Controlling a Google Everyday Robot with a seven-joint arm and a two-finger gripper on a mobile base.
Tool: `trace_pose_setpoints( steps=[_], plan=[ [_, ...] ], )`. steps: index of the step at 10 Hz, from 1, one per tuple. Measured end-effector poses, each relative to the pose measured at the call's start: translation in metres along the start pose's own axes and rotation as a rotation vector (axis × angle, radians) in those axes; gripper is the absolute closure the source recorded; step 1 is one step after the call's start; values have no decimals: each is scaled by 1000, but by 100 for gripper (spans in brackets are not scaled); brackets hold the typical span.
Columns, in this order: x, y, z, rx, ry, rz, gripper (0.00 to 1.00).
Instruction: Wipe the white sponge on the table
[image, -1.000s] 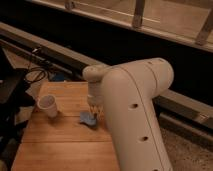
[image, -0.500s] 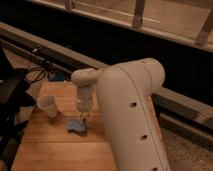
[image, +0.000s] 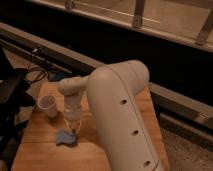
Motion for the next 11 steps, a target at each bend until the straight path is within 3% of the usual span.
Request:
trace_pose_setpoints(
  steps=[2, 4, 7, 11],
  plan=[
    [10, -20, 3, 6, 28, 50, 100],
    [27, -64, 0, 24, 54, 123, 100],
    [51, -135, -17, 44, 55, 246, 100],
    [50, -171, -31, 33, 39, 242, 100]
  ],
)
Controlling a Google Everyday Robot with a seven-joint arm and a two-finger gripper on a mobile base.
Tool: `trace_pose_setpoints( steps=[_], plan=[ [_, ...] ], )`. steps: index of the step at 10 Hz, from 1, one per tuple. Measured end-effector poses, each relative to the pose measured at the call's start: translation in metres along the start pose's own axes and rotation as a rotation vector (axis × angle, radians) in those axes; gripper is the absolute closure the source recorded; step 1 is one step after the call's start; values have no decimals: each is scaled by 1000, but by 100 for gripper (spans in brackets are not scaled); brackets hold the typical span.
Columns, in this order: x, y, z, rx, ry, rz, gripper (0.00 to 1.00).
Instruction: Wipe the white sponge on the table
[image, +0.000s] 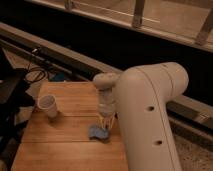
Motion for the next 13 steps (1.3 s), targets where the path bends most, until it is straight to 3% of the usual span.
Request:
trace_pose_setpoints(
  steps=[4, 5, 8, 11, 13],
  plan=[
    [-39, 3, -26, -1, -11, -10, 100],
    [-46, 14, -31, 4, -5, -23, 100],
    [-58, 48, -37, 15, 3, -52, 100],
    [-62, 53, -42, 25, 14, -83, 100],
    [-58, 75, -41, 39, 28, -108, 100]
  ],
)
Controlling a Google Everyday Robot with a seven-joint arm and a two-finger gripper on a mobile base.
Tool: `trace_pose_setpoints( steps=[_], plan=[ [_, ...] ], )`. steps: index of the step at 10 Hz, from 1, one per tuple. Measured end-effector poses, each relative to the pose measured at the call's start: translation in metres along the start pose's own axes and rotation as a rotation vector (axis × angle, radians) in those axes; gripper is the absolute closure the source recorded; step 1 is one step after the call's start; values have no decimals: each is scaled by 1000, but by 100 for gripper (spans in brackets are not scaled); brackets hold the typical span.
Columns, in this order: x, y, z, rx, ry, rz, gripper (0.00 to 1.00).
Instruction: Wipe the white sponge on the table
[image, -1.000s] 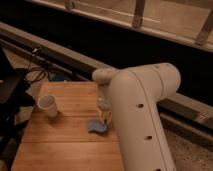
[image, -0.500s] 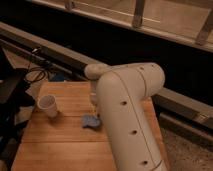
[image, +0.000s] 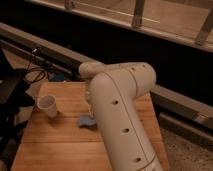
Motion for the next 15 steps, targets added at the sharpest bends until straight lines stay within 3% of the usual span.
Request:
trace_pose_setpoints(
  steps=[2, 4, 8, 15],
  plan=[
    [0, 23, 0, 6, 16, -31, 100],
    [2, 31, -1, 3, 21, -40, 100],
    [10, 33, -5, -36, 32, -32, 100],
    [24, 31, -6, -42, 37, 11, 100]
  ],
)
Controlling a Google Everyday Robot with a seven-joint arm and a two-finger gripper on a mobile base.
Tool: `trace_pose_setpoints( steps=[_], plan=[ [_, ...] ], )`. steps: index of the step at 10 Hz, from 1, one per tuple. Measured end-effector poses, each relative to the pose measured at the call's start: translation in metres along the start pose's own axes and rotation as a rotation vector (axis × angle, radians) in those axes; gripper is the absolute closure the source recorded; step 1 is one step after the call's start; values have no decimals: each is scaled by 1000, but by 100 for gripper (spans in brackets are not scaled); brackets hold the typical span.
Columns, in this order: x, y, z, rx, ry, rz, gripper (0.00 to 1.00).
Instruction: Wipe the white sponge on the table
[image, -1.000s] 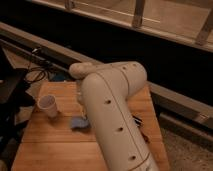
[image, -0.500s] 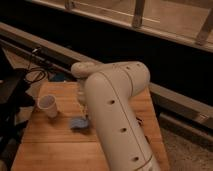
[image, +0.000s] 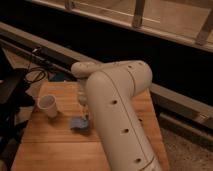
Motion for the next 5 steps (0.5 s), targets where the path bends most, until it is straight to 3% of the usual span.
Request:
trace_pose_setpoints(
  steps=[5],
  plan=[
    [6, -7, -4, -10, -3, 36, 100]
  ],
)
